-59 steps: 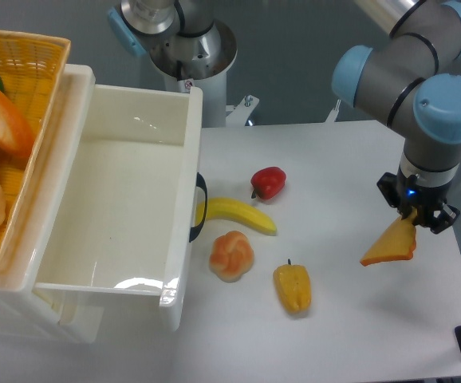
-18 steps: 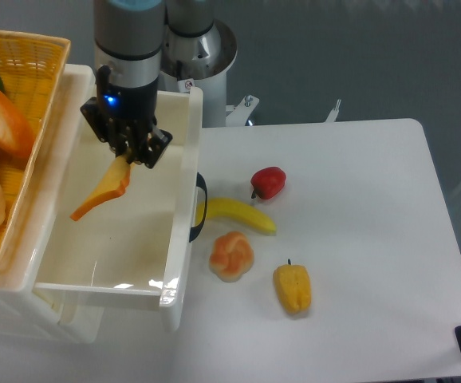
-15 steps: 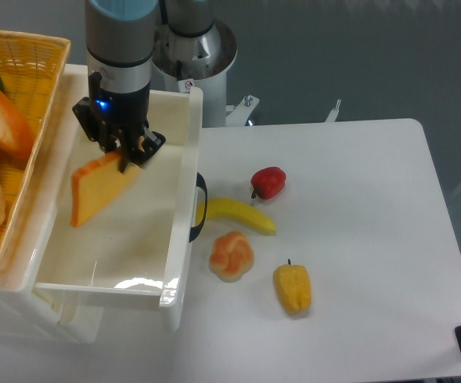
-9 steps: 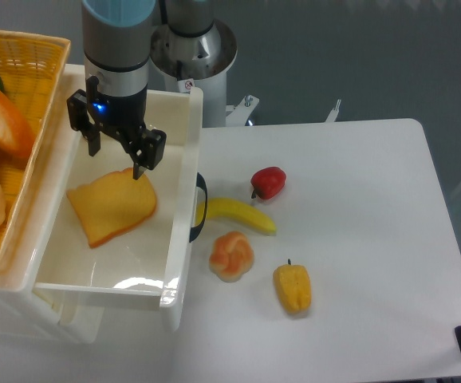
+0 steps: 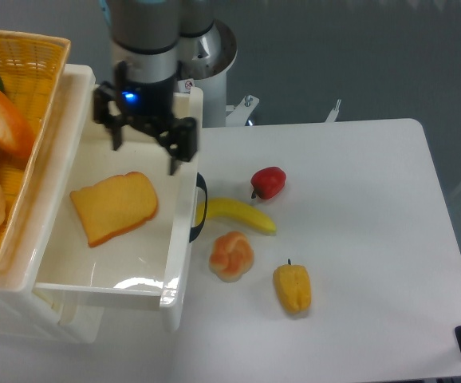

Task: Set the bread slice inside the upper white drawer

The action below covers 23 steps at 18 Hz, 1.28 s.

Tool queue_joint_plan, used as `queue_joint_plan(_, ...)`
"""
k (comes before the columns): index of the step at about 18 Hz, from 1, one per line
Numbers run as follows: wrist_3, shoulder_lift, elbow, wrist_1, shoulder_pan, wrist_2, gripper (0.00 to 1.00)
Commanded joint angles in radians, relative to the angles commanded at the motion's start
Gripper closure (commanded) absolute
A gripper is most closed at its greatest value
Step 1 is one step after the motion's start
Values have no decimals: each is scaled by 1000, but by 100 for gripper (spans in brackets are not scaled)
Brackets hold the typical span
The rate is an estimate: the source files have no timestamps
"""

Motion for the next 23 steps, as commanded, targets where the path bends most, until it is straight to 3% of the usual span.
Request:
queue_joint_plan(4, 48, -23, -8, 23, 81, 124, 0)
queue_joint_plan(6, 136, -61, -17, 80, 150, 126, 0)
queue_joint_plan(11, 400, -156, -20, 138, 322, 120, 0)
queue_joint_plan(18, 687, -336, -14, 268, 431, 120, 0)
queue_joint_plan(23, 721, -397, 0, 318, 442, 108, 0)
